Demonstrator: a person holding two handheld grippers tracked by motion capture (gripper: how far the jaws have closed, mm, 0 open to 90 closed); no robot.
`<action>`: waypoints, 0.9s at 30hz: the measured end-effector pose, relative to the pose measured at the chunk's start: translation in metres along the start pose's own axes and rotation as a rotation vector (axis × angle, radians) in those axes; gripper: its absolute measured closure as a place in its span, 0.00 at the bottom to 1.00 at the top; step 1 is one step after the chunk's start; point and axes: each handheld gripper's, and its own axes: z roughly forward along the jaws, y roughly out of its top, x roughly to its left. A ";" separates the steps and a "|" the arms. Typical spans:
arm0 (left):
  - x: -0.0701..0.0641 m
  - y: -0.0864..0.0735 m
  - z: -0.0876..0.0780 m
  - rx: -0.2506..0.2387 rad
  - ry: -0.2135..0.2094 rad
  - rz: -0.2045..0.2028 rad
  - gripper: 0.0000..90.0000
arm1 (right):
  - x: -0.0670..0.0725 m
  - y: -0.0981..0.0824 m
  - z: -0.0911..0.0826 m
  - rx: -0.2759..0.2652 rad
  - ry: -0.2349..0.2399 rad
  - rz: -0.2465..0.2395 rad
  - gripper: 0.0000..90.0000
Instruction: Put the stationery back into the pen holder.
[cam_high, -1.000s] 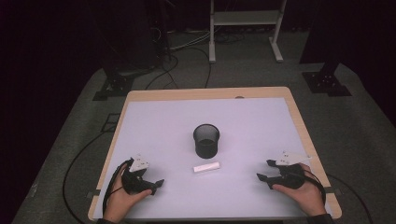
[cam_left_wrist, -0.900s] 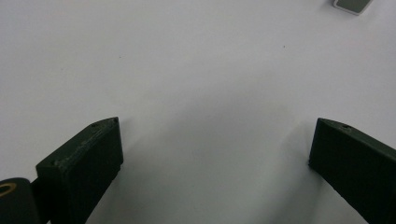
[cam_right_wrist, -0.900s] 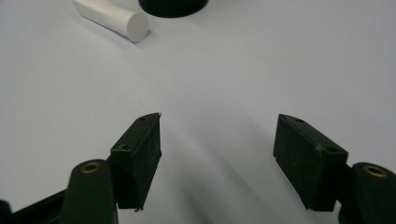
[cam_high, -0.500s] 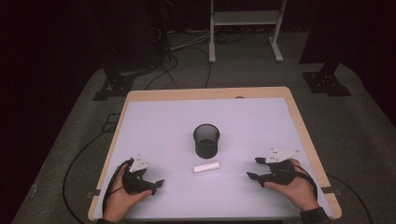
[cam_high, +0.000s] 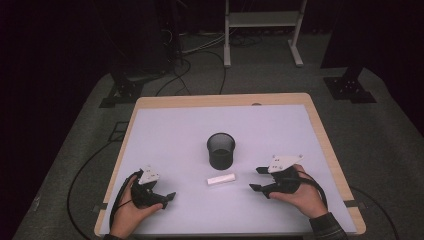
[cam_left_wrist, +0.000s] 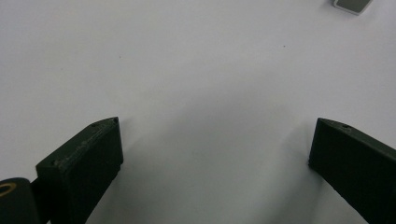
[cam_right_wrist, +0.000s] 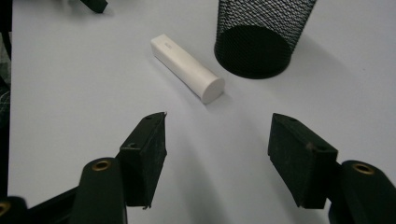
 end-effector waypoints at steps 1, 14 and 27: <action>0.000 0.000 0.000 0.000 0.000 0.000 0.02 | 0.000 0.002 0.002 0.000 0.006 -0.005 0.40; 0.000 0.000 0.000 0.001 -0.001 -0.001 0.02 | -0.003 0.020 0.031 0.010 0.075 -0.038 0.43; 0.001 0.000 0.000 0.002 -0.004 -0.002 0.02 | -0.011 0.026 0.064 0.029 0.147 -0.049 0.44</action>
